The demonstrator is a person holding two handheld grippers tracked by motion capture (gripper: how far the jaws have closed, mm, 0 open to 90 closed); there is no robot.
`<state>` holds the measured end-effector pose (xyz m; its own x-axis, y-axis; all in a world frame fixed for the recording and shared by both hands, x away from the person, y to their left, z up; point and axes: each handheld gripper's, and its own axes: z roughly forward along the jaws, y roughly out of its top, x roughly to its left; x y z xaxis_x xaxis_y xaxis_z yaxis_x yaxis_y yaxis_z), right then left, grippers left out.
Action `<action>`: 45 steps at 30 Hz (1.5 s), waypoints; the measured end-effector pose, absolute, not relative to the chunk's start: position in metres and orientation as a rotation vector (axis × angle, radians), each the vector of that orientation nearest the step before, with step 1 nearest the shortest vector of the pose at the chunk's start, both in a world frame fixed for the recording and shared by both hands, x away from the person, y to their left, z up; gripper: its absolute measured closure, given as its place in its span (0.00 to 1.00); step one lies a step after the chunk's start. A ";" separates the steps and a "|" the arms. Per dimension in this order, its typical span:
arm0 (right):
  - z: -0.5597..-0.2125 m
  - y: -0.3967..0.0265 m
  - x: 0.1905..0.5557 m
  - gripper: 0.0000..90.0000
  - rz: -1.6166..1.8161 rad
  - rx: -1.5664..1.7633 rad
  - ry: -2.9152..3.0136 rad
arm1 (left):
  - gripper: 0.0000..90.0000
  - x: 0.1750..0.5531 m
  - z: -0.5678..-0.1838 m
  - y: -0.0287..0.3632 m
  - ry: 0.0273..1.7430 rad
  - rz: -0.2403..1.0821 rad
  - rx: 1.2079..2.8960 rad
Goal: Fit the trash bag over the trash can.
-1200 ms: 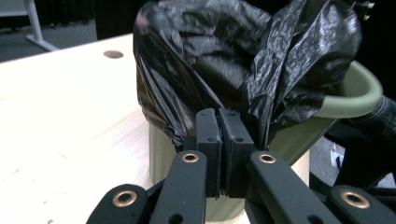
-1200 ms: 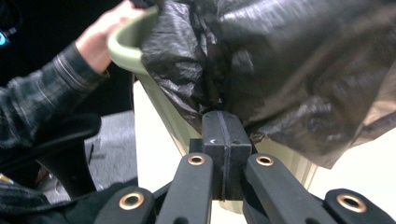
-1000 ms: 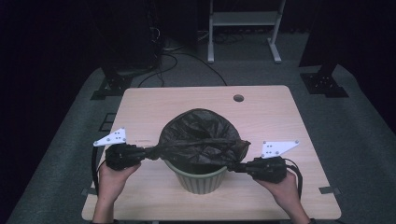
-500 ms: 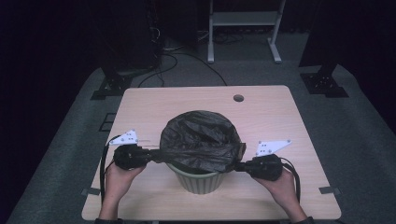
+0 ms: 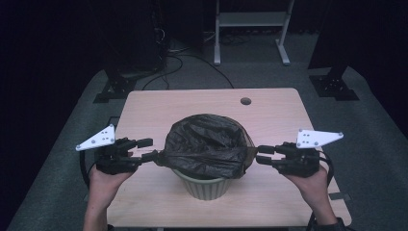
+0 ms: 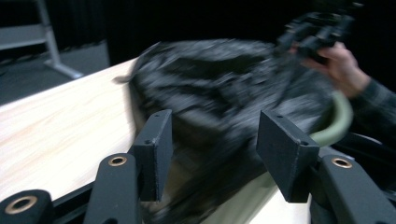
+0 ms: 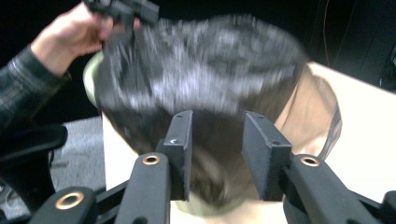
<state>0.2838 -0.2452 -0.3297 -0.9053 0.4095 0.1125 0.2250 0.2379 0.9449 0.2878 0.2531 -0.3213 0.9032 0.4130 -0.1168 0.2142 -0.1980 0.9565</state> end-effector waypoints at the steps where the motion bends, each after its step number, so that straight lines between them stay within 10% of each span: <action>1: -0.326 -0.245 0.285 0.65 1.756 0.599 2.340 | 0.49 0.286 -0.320 0.249 0.453 0.183 1.787; 6: -0.317 -0.232 0.294 0.59 1.775 0.565 2.389 | 0.48 0.284 -0.321 0.235 0.413 0.160 1.838; 11: -0.323 -0.223 0.300 0.62 1.772 0.561 2.434 | 0.71 0.286 -0.325 0.231 0.394 0.147 1.855; 15: -0.326 -0.217 0.301 0.95 1.778 0.530 2.464 | 0.90 0.283 -0.325 0.231 0.366 0.136 1.869; 21: -0.325 -0.215 0.297 1.00 1.777 0.511 2.484 | 0.99 0.275 -0.321 0.228 0.330 0.115 1.874; 30: -0.322 -0.224 0.313 0.55 1.826 0.550 2.483 | 0.99 0.264 -0.320 0.224 0.288 0.075 1.868; 36: -0.328 -0.222 0.305 0.99 1.849 0.465 2.526 | 0.99 0.256 -0.327 0.224 0.280 0.032 1.872; 45: -0.352 -0.217 0.285 1.00 1.809 0.440 2.626 | 0.99 0.249 -0.353 0.222 0.313 -0.044 1.926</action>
